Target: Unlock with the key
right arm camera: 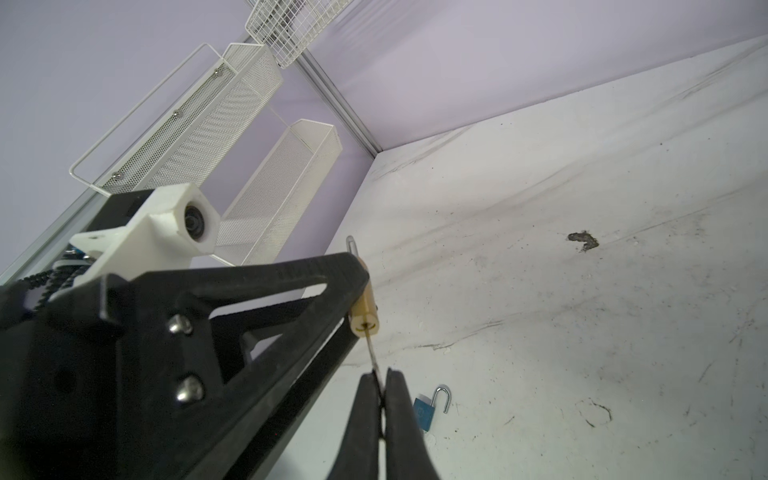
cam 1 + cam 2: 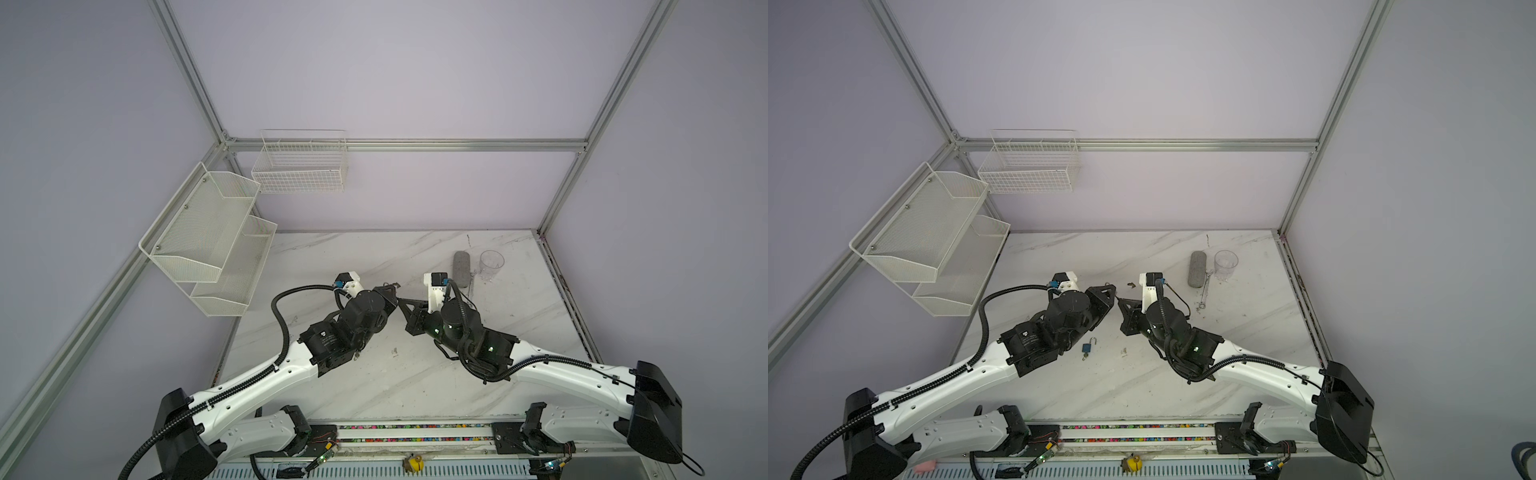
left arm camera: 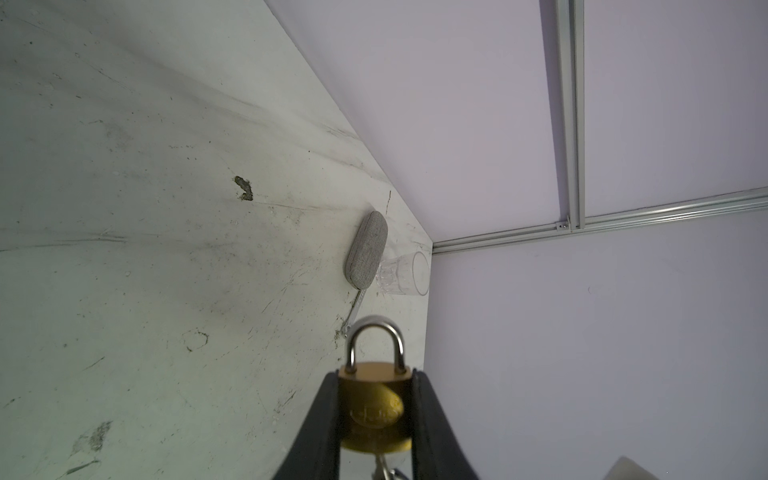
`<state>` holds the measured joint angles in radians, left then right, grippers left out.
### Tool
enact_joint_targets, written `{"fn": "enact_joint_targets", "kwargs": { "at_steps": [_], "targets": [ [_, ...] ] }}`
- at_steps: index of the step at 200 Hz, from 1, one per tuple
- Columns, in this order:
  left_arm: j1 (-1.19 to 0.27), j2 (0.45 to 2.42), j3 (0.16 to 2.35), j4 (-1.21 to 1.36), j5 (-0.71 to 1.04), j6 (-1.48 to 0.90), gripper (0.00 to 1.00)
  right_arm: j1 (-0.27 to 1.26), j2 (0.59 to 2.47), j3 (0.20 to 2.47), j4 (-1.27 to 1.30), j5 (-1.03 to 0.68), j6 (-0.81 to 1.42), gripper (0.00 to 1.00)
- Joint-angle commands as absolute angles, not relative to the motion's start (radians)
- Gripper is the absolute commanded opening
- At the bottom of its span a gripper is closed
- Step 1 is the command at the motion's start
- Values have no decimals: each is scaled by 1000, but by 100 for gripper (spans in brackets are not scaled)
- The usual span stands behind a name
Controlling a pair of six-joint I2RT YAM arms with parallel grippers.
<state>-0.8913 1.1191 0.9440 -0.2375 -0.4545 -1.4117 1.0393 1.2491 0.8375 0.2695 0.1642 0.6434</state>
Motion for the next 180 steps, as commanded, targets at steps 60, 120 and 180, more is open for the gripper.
{"fn": "enact_joint_targets", "kwargs": {
  "at_steps": [60,120,180],
  "targets": [
    [-925,1112,948,-171,-413,-1350,0,1056,1179,877,325,95,658,0],
    [-928,1105,949,-207,-478,-1280,0,1042,1164,926,220,76,652,0],
    [-930,1093,938,-182,-493,-1293,0,1042,1206,985,89,172,651,0]
  ]
}}
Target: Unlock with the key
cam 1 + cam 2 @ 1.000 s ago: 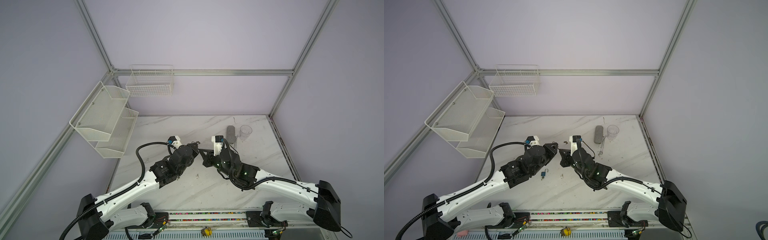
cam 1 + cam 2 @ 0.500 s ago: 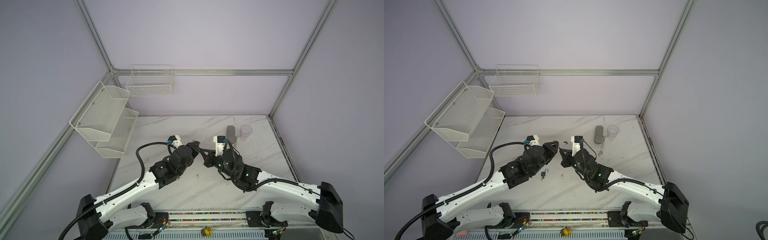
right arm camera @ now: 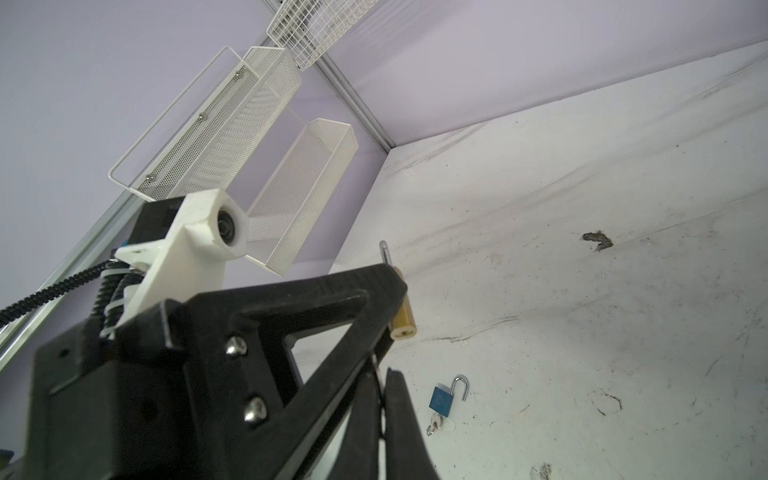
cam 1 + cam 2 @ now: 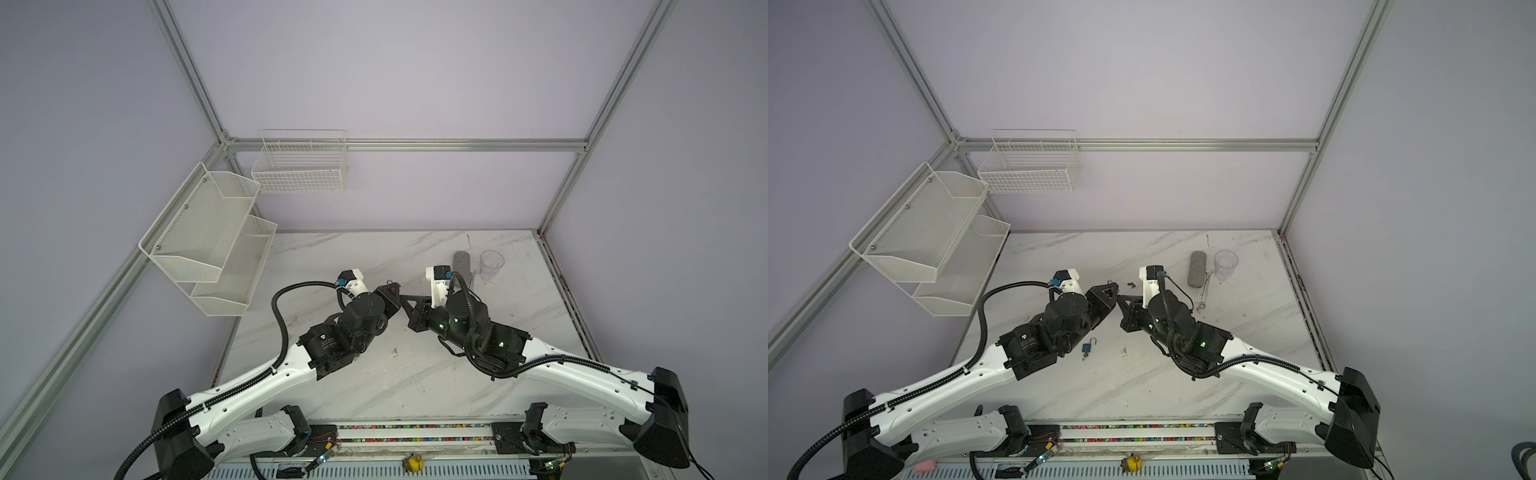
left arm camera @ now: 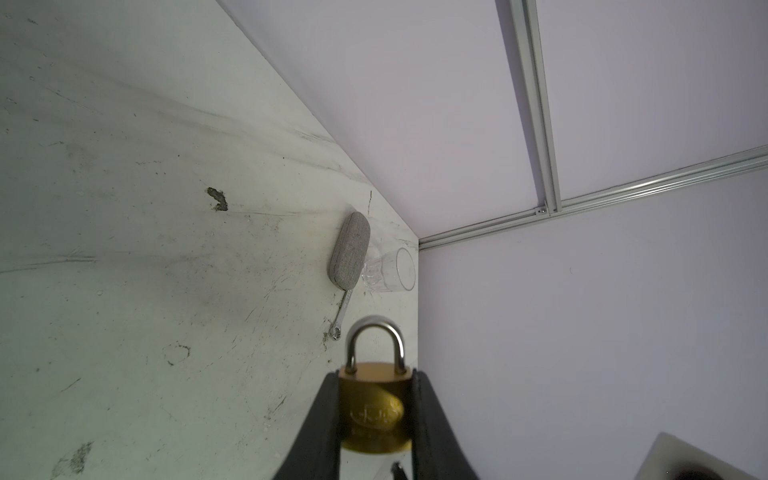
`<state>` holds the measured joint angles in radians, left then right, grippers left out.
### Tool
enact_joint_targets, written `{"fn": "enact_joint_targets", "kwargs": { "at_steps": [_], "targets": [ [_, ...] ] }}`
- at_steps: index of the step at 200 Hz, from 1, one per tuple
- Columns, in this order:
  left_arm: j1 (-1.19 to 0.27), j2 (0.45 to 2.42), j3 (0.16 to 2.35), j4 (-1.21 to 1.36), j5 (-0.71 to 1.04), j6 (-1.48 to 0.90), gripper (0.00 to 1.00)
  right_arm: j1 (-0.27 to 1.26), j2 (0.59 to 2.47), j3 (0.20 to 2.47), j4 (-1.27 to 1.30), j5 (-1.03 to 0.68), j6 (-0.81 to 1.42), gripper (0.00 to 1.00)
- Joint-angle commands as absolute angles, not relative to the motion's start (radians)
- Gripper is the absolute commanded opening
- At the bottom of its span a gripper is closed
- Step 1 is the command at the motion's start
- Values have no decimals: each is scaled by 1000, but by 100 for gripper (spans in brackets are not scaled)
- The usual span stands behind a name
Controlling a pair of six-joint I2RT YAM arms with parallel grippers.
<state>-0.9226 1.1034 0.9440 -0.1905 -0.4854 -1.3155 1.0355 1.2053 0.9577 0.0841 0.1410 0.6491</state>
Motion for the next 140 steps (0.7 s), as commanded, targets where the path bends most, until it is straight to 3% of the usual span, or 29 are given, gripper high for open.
{"fn": "enact_joint_targets", "kwargs": {
  "at_steps": [1,140],
  "targets": [
    [-930,1093,938,-181,-492,-1293,0,1042,1205,985,91,172,652,0],
    [-930,1062,937,-150,-531,-1316,0,1040,1203,949,50,142,653,0]
  ]
}}
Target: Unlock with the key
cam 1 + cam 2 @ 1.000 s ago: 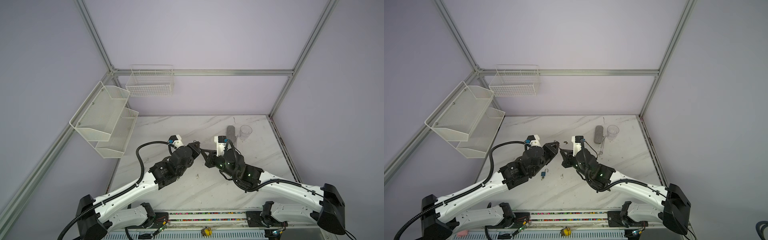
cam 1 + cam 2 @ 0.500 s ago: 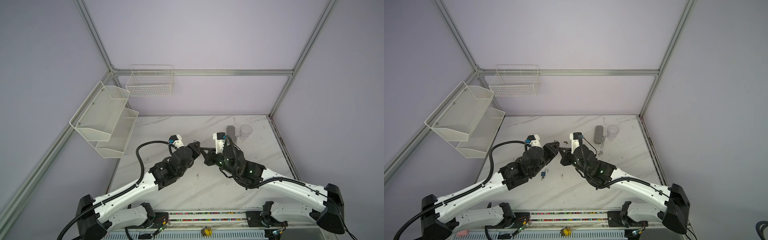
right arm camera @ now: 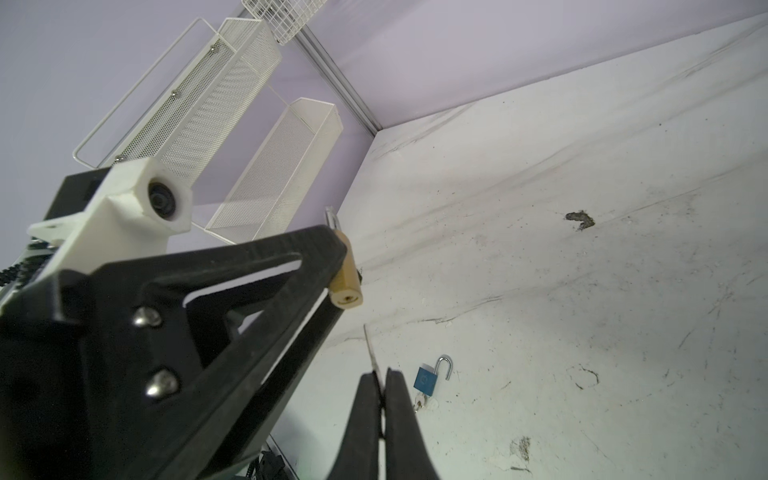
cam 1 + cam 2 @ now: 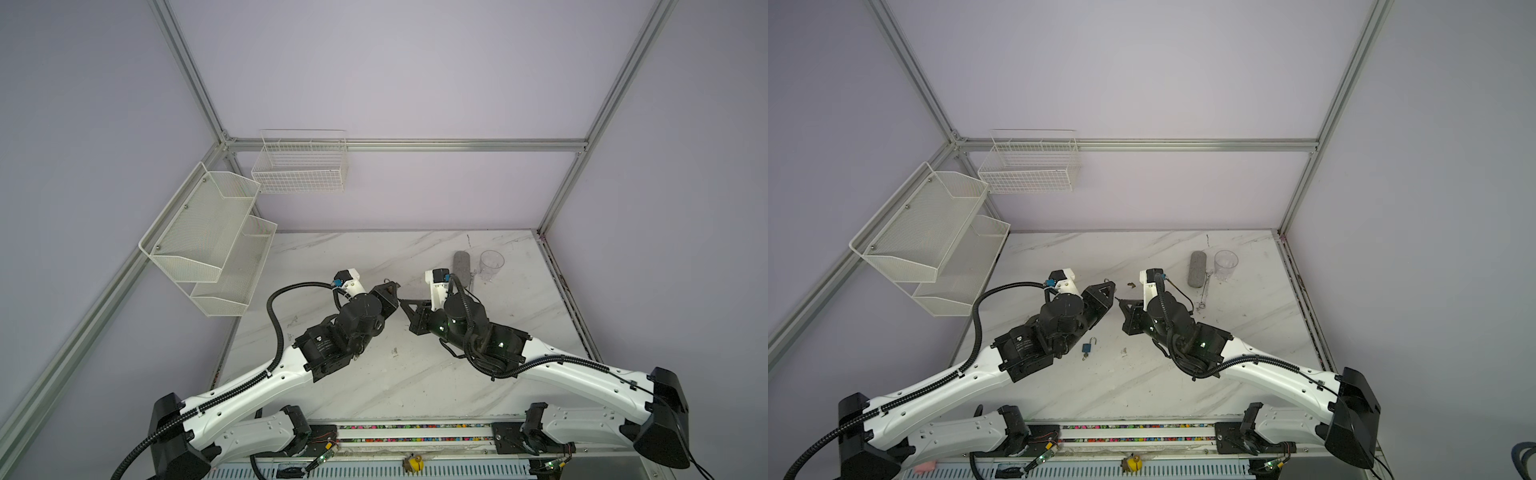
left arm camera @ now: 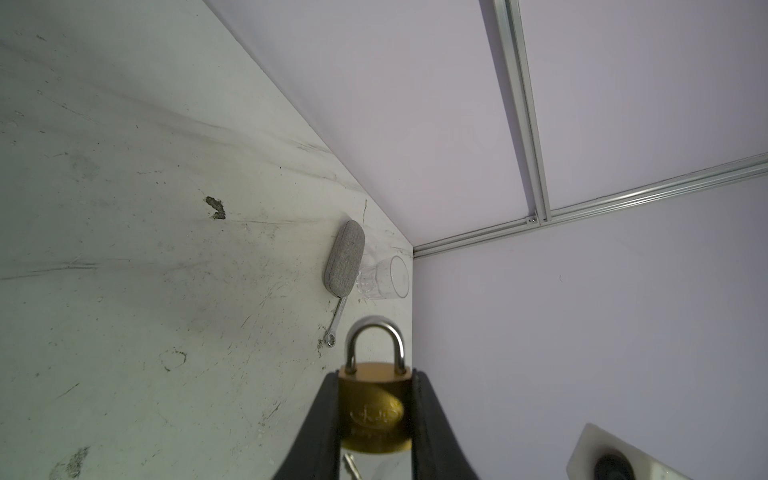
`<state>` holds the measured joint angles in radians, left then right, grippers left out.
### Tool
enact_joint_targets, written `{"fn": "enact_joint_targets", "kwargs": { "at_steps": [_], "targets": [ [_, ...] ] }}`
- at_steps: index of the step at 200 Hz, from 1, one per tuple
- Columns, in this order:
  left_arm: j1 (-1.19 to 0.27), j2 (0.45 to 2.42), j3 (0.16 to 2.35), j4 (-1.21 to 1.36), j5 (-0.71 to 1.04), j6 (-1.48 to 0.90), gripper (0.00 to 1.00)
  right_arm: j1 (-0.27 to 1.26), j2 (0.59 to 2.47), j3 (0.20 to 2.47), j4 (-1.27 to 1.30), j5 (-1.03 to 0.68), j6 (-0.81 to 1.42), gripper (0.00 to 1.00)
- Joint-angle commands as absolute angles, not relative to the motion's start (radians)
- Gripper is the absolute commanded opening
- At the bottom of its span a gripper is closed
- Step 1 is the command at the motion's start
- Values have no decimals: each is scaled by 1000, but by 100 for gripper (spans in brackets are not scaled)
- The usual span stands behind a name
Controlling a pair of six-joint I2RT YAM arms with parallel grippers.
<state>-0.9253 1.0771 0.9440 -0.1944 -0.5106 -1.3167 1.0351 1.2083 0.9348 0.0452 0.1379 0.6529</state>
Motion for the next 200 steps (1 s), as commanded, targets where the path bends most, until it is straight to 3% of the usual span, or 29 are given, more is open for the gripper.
{"fn": "enact_joint_targets", "kwargs": {
  "at_steps": [1,200],
  "targets": [
    [-930,1062,937,-150,-531,-1318,0,1040,1202,949,53,142,653,0],
    [-930,1086,930,-128,-531,-1460,0,1043,1187,871,239,203,609,0]
  ]
}}
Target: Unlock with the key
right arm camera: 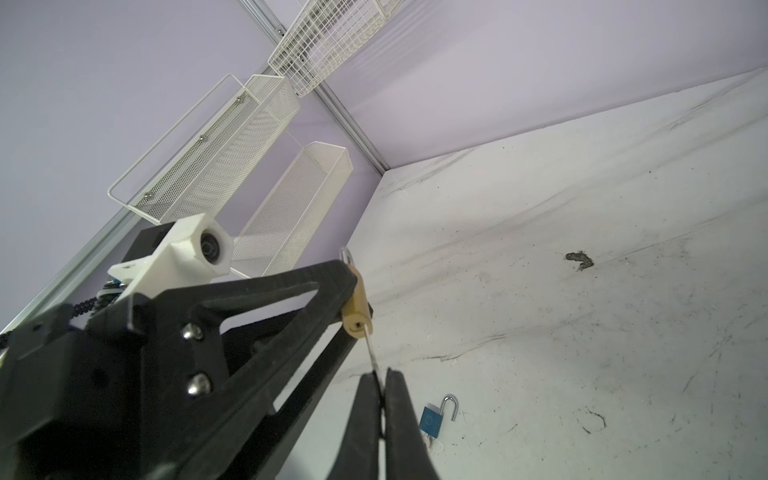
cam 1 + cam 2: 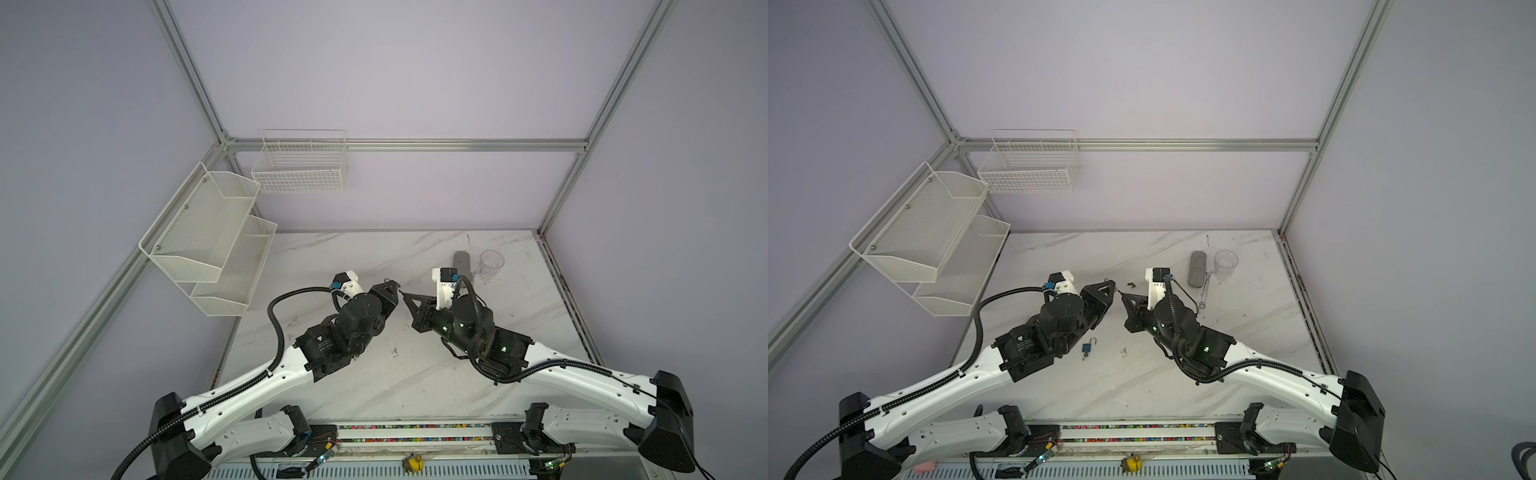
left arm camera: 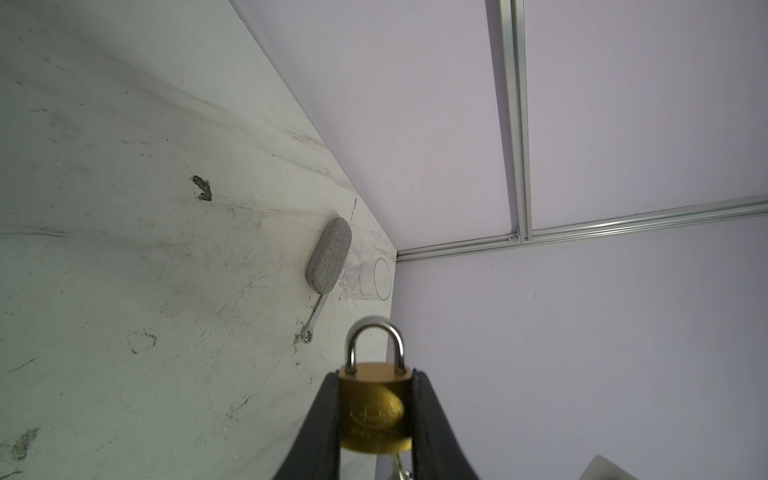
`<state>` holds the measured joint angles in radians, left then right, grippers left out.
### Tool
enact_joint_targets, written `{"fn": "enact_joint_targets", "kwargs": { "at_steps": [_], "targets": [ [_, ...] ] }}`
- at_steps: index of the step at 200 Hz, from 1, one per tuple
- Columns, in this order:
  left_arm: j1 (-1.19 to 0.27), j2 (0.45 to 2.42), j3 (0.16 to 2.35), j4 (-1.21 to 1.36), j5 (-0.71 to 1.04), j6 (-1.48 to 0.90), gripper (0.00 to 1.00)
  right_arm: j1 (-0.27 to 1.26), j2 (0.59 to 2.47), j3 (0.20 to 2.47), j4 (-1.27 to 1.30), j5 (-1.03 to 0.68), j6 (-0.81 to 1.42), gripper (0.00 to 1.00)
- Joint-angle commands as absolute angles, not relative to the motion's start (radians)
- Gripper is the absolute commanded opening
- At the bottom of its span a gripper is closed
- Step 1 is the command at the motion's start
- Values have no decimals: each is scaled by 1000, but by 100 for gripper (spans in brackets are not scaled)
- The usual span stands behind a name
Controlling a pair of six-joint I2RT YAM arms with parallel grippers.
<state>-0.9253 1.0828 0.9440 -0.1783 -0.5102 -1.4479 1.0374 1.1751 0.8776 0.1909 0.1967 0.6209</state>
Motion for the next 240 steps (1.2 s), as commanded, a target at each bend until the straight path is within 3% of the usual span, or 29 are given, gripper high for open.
{"fn": "enact_joint_targets", "kwargs": {
  "at_steps": [1,151,240],
  "targets": [
    [-930,1086,930,-129,-531,-1460,0,1043,1187,871,239,202,609,0],
    [-932,1095,955,-112,-465,-1438,0,1062,1207,893,300,193,521,0],
    [-934,1093,986,-129,-367,-1417,0,1087,1193,889,294,293,450,0]
  ]
}}
